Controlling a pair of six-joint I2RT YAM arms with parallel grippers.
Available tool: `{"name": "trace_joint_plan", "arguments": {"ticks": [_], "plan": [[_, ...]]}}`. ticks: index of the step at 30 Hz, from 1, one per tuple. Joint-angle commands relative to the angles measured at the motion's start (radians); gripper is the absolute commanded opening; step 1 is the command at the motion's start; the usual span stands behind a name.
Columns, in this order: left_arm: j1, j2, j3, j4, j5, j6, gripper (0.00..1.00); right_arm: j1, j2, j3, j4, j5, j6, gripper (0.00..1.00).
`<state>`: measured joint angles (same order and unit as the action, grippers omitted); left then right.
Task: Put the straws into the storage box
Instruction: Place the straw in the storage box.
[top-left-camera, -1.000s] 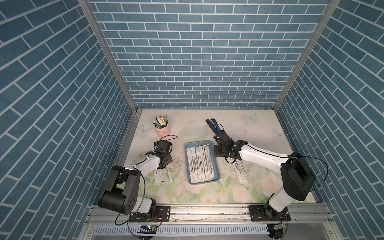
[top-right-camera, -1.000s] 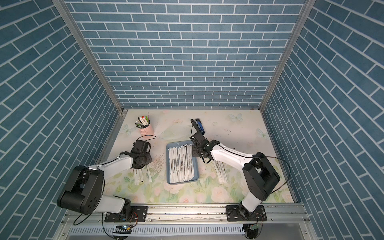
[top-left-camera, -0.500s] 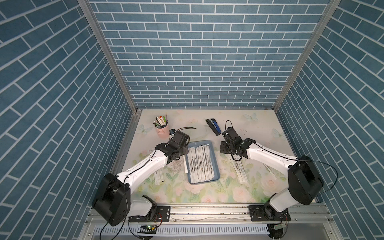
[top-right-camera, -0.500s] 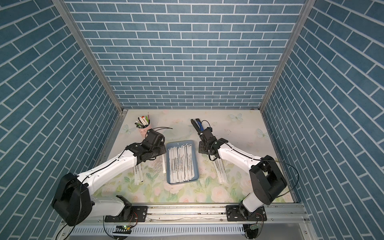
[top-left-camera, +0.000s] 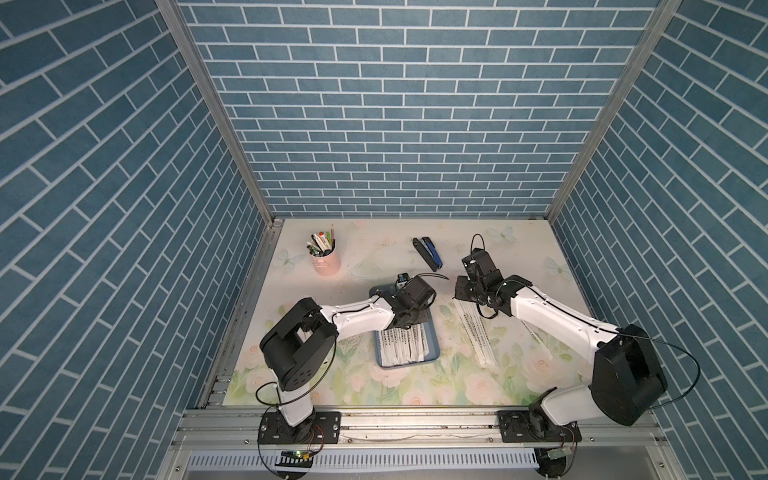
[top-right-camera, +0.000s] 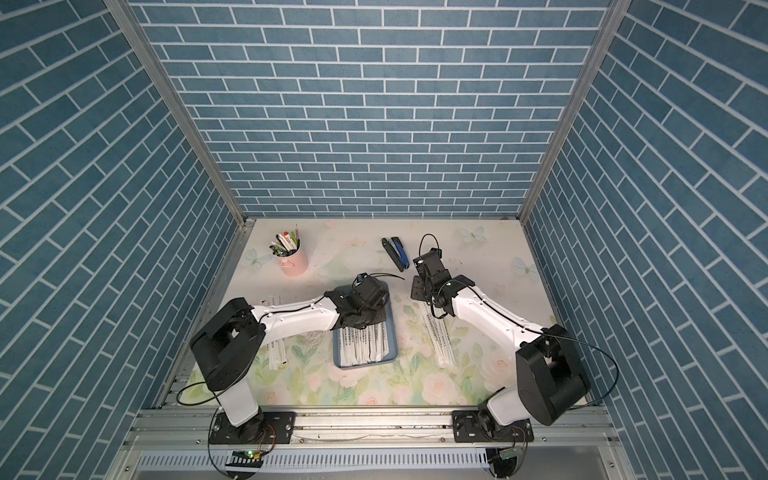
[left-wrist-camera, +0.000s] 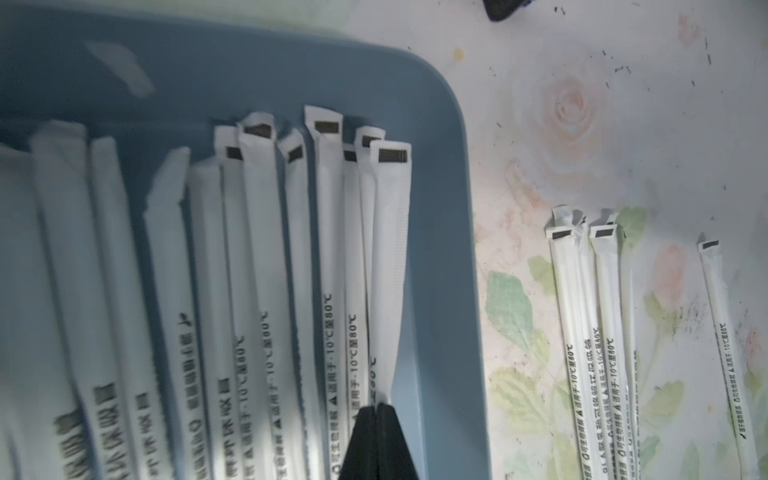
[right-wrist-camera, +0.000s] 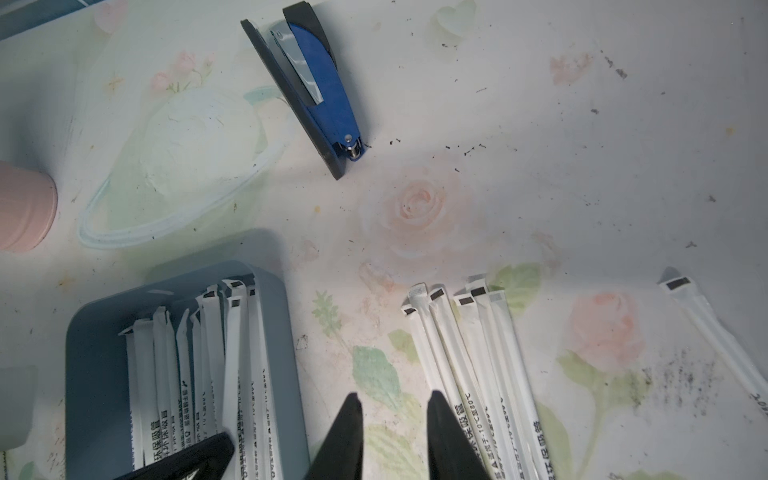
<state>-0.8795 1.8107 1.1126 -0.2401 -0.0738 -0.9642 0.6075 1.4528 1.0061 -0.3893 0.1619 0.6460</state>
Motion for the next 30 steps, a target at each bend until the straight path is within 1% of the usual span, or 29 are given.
{"name": "trace_joint_plan", "arguments": {"ticks": [1,13,19,22,25,30], "plan": [[-0.013,0.024,0.021,0.056,0.020,-0.039,0.00,-0.003,-0.033,-0.016,-0.034,0.017,-0.029,0.28],[-0.010,0.100,0.046,0.094,0.032,-0.051,0.00,-0.003,-0.040,-0.020,-0.037,0.014,-0.029,0.28],[-0.007,0.116,0.034,0.109,0.032,-0.054,0.00,-0.003,-0.043,-0.028,-0.036,0.008,-0.028,0.28],[-0.007,0.115,0.026,0.116,0.040,-0.052,0.07,-0.004,-0.045,-0.030,-0.036,0.010,-0.028,0.28],[-0.007,0.107,0.024,0.111,0.034,-0.046,0.11,-0.003,-0.046,-0.031,-0.034,0.010,-0.028,0.28],[-0.007,0.092,0.034,0.087,0.011,-0.027,0.14,-0.003,-0.048,-0.038,-0.032,0.008,-0.028,0.28]]}}
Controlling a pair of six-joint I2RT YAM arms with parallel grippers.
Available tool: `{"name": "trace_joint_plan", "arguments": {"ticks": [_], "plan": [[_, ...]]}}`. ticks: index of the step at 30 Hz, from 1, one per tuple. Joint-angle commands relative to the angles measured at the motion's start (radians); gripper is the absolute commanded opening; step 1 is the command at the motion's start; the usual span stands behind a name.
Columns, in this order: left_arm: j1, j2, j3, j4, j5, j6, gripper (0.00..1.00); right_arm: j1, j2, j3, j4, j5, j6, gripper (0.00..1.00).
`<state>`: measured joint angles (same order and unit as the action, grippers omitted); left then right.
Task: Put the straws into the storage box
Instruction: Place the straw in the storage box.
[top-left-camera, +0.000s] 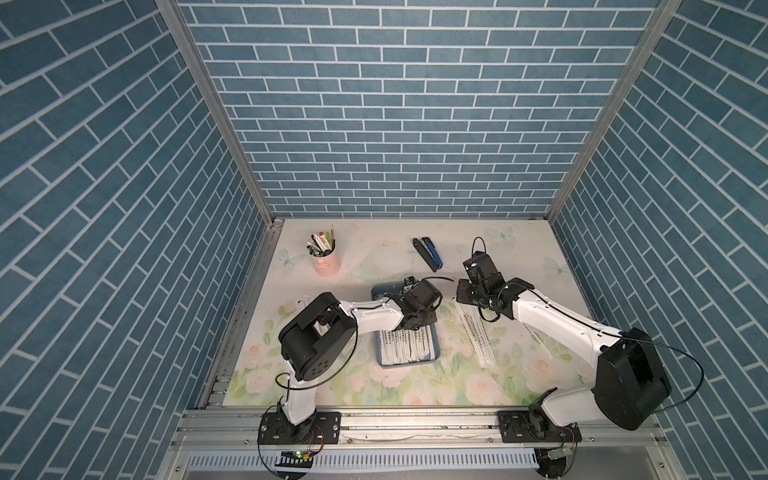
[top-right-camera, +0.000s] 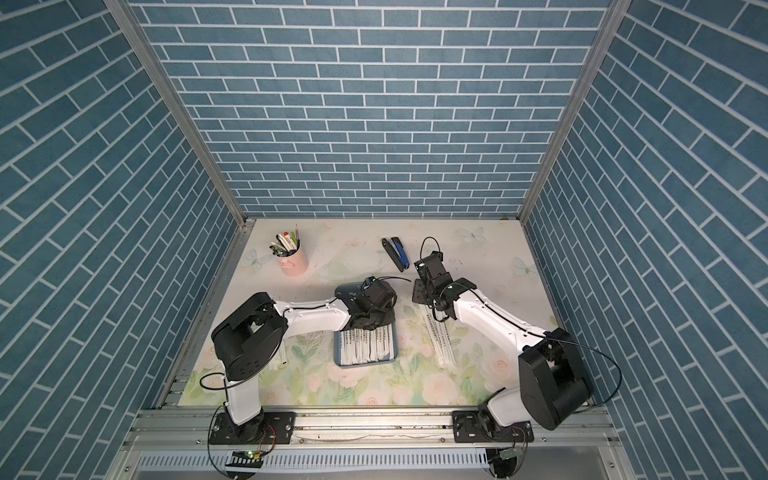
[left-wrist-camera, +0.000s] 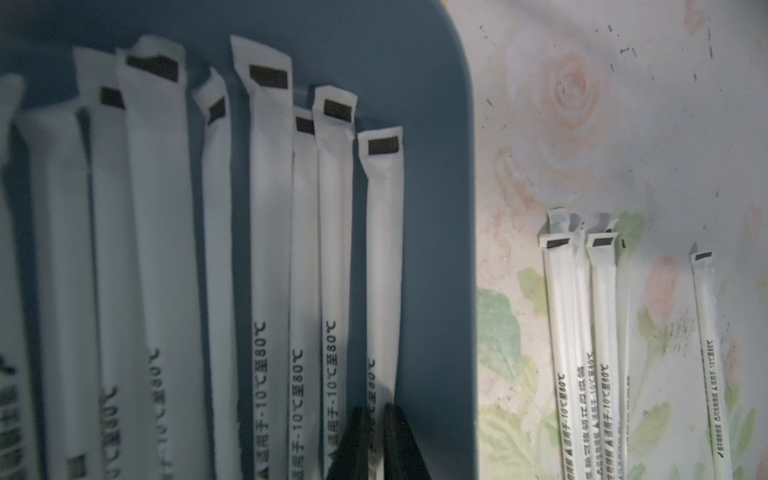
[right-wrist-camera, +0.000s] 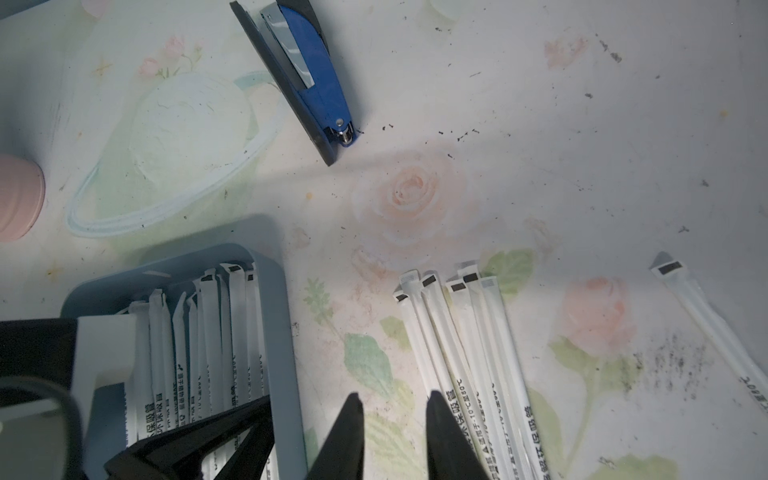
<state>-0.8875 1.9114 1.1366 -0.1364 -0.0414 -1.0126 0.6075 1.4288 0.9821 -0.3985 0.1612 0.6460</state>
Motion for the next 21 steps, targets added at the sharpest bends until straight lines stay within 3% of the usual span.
{"name": "trace_joint_plan", "arguments": {"ticks": [1,7,13,16,21], "plan": [[0.003,-0.014,0.014,-0.023,-0.028,0.029,0.14,-0.003,-0.025,-0.015,-0.023,0.009,-0.026,0.28],[0.002,-0.059,0.061,-0.100,-0.087,0.086,0.18,-0.010,-0.039,-0.002,-0.054,0.028,-0.046,0.28],[0.004,-0.139,0.093,-0.147,-0.137,0.182,0.32,-0.072,-0.086,-0.015,-0.123,0.031,-0.094,0.28],[0.009,-0.215,0.080,-0.139,-0.168,0.265,0.38,-0.127,-0.129,-0.045,-0.167,0.025,-0.122,0.28],[0.047,-0.414,-0.014,-0.137,-0.332,0.413,0.49,-0.289,-0.192,-0.114,-0.227,-0.043,-0.193,0.30]]}}
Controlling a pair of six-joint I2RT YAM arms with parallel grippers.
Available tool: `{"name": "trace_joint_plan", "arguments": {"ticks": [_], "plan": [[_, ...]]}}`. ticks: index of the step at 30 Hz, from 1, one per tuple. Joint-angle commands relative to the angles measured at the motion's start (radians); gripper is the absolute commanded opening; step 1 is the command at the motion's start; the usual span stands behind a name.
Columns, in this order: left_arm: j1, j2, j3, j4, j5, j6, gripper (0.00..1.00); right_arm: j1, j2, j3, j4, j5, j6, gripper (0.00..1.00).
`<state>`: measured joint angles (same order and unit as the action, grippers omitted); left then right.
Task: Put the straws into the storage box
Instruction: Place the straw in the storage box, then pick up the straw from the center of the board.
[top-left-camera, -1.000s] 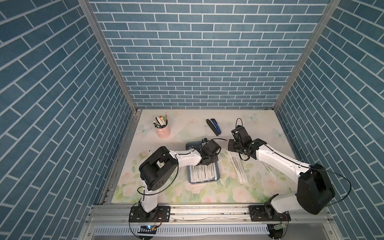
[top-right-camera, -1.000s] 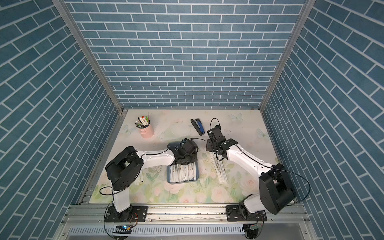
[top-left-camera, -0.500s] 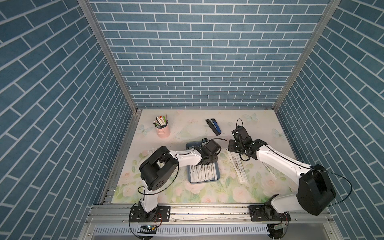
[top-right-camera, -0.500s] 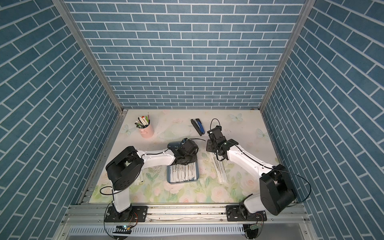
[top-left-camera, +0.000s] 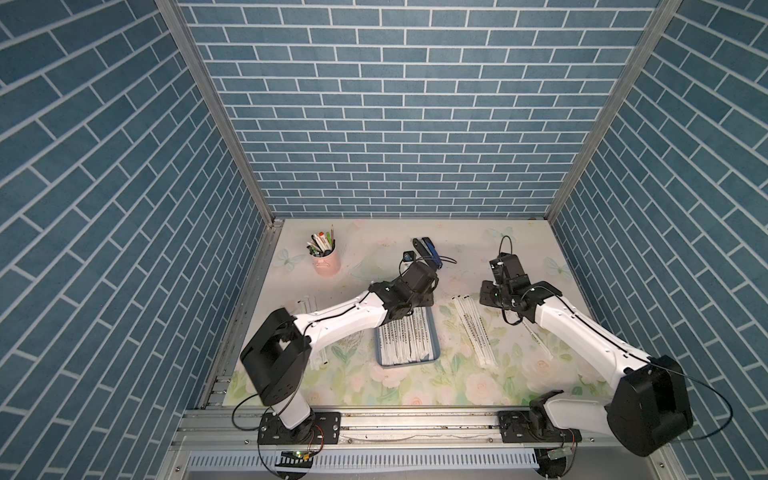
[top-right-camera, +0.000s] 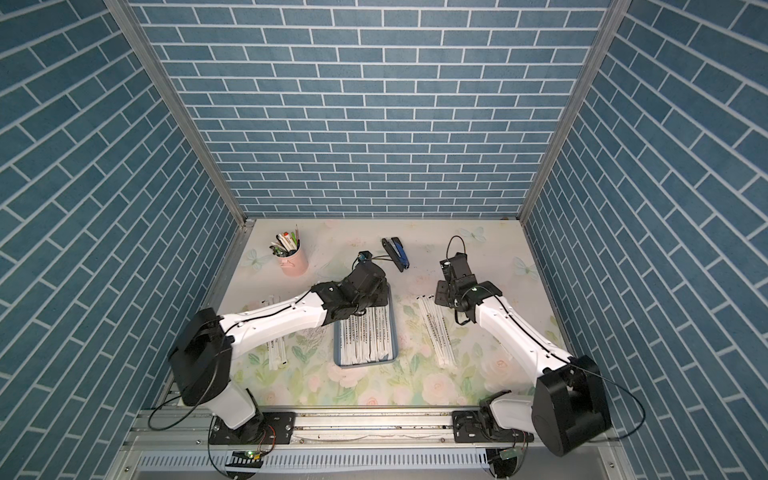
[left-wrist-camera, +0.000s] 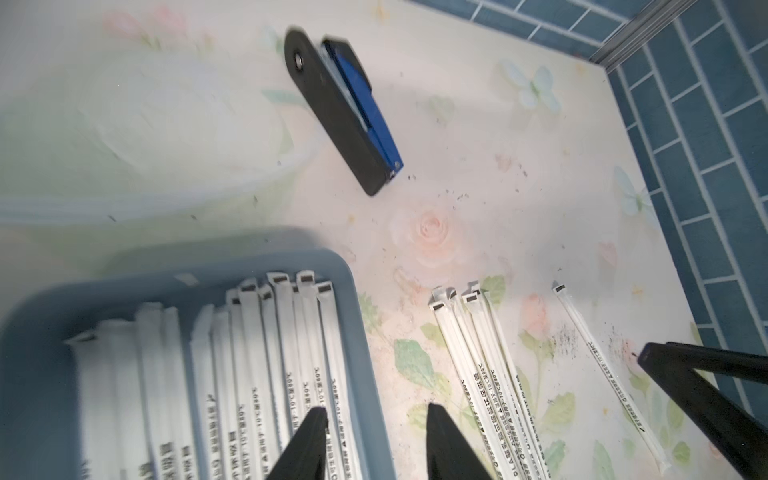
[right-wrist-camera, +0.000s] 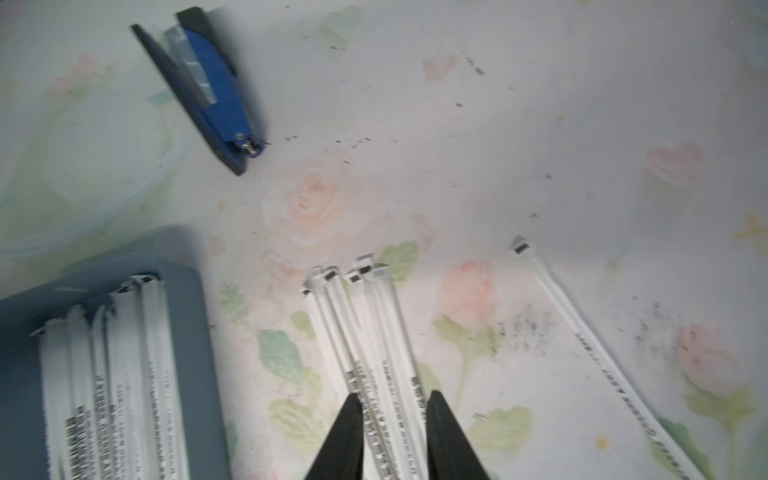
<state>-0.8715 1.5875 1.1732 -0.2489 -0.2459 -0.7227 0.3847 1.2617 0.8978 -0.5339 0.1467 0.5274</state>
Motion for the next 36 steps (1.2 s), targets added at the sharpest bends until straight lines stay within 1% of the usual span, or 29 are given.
{"name": "trace_joint_plan", "arguments": {"ticks": [1,2,4,6,9,11,14,19,20,22,25,28,32,36], "plan": [[0.052,-0.141,-0.088,-0.015,-0.155,0.150,0.54,-0.101,-0.026,-0.040,-0.101,-0.040,-0.088,0.33],[0.085,-0.192,-0.130,0.002,-0.164,0.172,0.56,-0.134,-0.028,-0.058,-0.103,-0.048,-0.097,0.36],[0.155,-0.278,-0.202,0.028,-0.140,0.202,0.59,-0.202,-0.038,-0.095,-0.092,-0.064,-0.099,0.41],[0.226,-0.349,-0.257,0.026,-0.140,0.209,0.60,-0.275,-0.061,-0.139,-0.065,-0.092,-0.074,0.48],[0.282,-0.427,-0.323,0.038,-0.142,0.229,0.61,-0.358,-0.078,-0.194,-0.013,-0.120,-0.040,0.54],[0.300,-0.444,-0.350,0.038,-0.133,0.229,0.62,-0.405,-0.072,-0.233,0.034,-0.155,-0.025,0.58],[0.303,-0.439,-0.370,0.037,-0.113,0.218,0.62,-0.457,-0.059,-0.263,0.081,-0.177,-0.021,0.64],[0.303,-0.449,-0.408,0.061,-0.104,0.202,0.62,-0.533,-0.022,-0.293,0.144,-0.216,-0.052,0.68],[0.304,-0.448,-0.412,0.063,-0.103,0.201,0.61,-0.547,-0.013,-0.296,0.156,-0.249,-0.058,0.70],[0.304,-0.445,-0.412,0.065,-0.100,0.200,0.61,-0.570,0.003,-0.300,0.177,-0.266,-0.071,0.71],[0.304,-0.445,-0.417,0.069,-0.098,0.201,0.62,-0.613,0.032,-0.314,0.213,-0.328,-0.081,0.72],[0.304,-0.445,-0.419,0.068,-0.098,0.203,0.61,-0.619,0.049,-0.321,0.222,-0.387,-0.084,0.72],[0.304,-0.447,-0.429,0.078,-0.093,0.195,0.61,-0.616,0.025,-0.349,0.220,-0.435,-0.064,0.72],[0.304,-0.441,-0.432,0.090,-0.079,0.184,0.61,-0.564,-0.007,-0.370,0.202,-0.432,-0.032,0.70]]}}
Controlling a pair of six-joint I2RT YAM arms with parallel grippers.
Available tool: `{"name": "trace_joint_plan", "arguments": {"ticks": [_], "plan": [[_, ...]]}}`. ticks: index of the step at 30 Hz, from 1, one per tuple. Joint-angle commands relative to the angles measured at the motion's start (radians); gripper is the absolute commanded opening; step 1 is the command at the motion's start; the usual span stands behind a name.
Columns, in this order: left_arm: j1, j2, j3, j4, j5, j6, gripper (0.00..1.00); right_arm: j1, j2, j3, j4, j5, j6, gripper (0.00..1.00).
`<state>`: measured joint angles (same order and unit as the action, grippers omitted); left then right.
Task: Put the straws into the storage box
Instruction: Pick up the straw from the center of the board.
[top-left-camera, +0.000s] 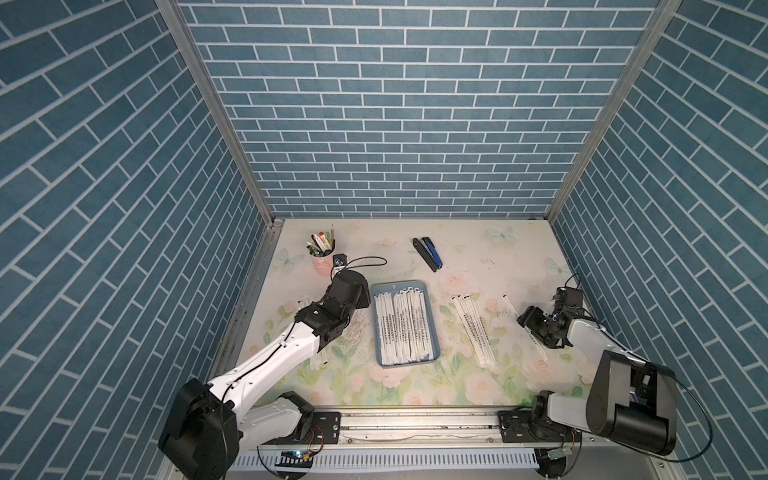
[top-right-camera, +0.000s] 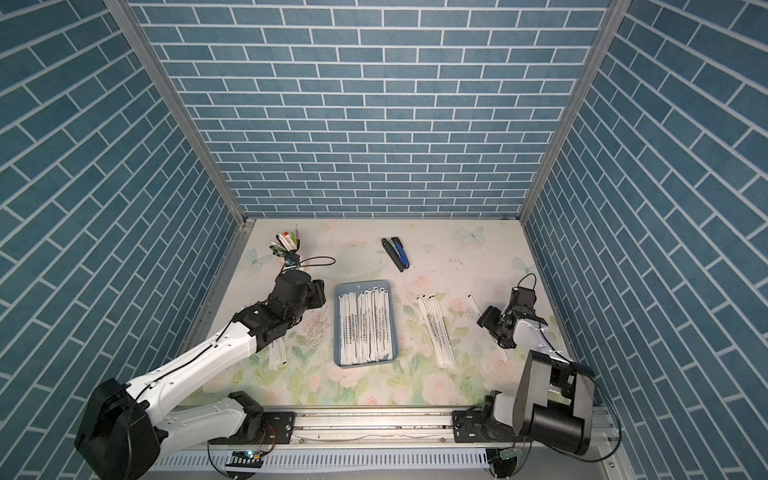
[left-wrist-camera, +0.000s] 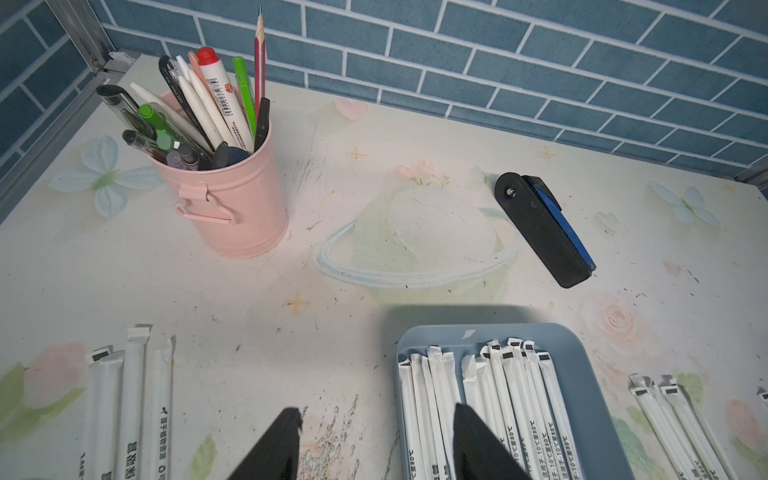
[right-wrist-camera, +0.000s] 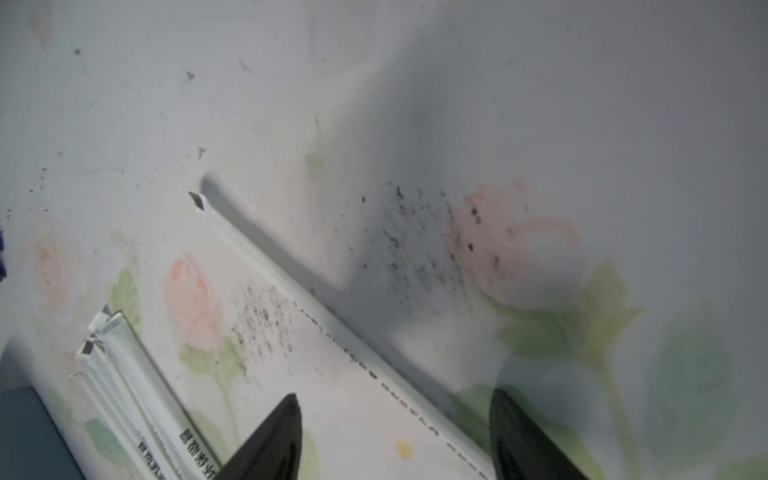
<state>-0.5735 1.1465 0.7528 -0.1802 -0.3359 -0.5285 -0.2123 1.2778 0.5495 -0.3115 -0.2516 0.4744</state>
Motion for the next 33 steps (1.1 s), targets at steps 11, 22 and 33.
{"name": "trace_joint_plan", "arguments": {"ticks": [11,22,33], "plan": [[0.006,0.000,-0.012,0.022,0.015,-0.013,0.61,0.179,0.046,0.023,-0.039,0.150,0.010,0.57],[0.006,0.008,-0.024,-0.008,0.007,-0.018,0.61,0.261,0.147,0.091,-0.060,0.341,-0.054,0.20],[0.051,-0.037,-0.069,-0.057,0.064,-0.056,0.61,0.365,0.134,0.173,-0.113,0.371,-0.076,0.02]]}}
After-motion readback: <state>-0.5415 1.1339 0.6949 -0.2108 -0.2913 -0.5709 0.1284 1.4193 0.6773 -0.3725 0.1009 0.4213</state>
